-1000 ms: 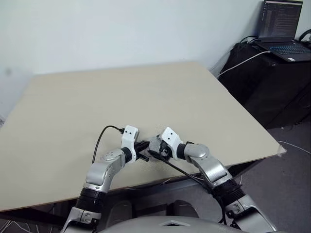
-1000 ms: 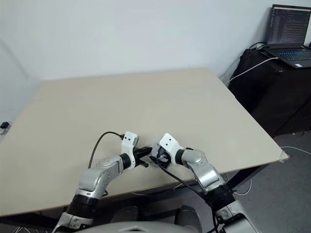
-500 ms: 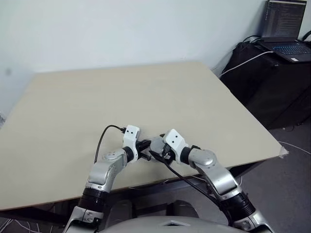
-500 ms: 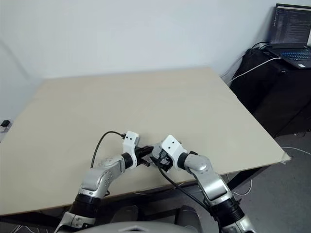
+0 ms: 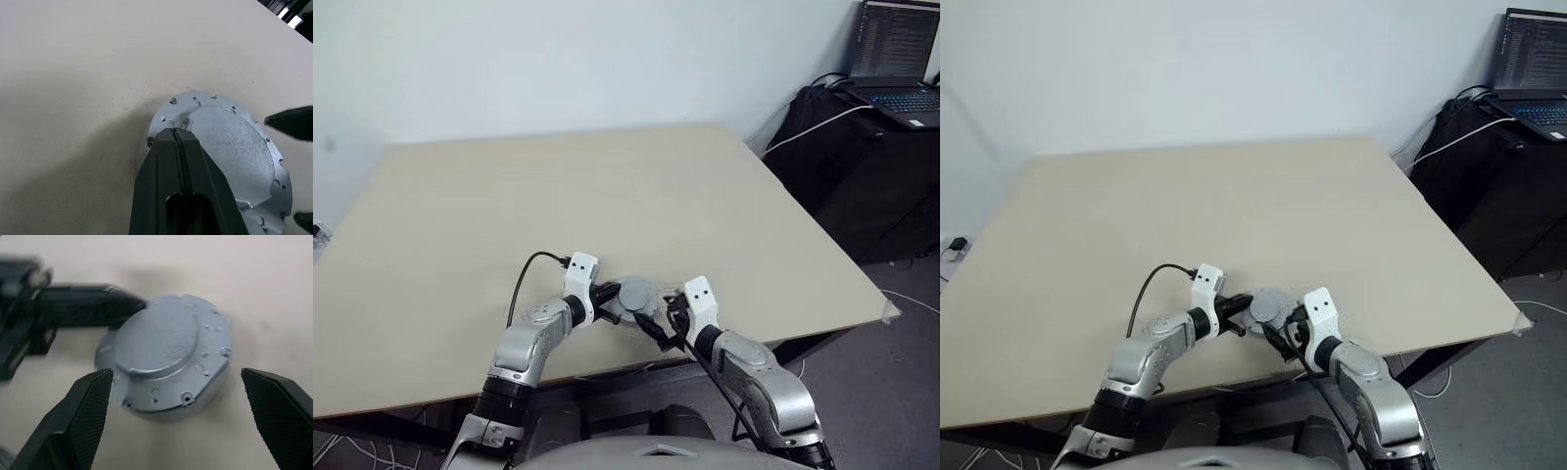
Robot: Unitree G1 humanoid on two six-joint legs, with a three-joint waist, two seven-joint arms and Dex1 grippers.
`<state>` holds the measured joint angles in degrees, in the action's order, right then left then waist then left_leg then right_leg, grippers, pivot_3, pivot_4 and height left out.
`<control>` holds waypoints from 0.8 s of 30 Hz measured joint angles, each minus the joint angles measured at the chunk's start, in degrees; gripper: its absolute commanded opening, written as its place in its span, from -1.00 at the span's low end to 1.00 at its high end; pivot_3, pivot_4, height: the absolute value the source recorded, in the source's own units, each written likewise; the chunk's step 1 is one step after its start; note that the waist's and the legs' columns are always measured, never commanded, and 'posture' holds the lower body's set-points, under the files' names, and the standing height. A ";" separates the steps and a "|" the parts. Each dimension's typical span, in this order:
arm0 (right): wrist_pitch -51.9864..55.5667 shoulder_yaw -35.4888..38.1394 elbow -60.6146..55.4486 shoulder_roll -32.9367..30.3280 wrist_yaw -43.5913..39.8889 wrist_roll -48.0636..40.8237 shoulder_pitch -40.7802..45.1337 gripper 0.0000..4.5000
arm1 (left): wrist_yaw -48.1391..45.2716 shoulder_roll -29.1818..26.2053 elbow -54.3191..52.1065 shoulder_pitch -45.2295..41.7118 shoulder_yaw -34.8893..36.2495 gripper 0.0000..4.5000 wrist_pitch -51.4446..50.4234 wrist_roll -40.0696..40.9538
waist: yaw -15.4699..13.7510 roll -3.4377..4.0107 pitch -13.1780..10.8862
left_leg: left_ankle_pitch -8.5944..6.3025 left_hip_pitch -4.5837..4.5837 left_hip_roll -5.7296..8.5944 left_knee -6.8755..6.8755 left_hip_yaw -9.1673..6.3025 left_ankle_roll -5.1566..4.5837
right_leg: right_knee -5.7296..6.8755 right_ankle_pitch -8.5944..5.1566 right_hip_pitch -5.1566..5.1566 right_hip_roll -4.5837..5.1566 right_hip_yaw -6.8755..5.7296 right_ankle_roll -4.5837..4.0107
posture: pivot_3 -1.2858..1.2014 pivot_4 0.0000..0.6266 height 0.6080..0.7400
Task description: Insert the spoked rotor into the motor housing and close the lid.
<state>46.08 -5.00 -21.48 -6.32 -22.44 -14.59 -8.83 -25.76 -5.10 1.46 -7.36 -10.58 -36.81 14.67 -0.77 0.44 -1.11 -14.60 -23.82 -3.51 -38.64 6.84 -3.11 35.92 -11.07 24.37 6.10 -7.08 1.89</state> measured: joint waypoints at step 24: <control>21.03 15.31 4.16 9.65 10.50 -17.87 8.22 1.00 | -0.35 -0.33 -1.73 1.30 -0.11 -1.00 -0.17 -0.03 | 0.03 0.21 -0.05 | -0.01 -0.06 0.04 0.27 0.02 -0.01 | -0.15 -0.03 0.11 0.00 -0.01 -0.04 | 0.03 -1.00 1.00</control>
<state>67.11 10.31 -17.32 3.33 -11.94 -32.45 -0.61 -26.11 -5.43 -0.26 -6.06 -10.69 -36.98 14.64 -0.74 0.65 -1.16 -14.61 -23.88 -3.46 -38.37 6.86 -3.12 35.78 -11.10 24.48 6.10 -7.09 1.85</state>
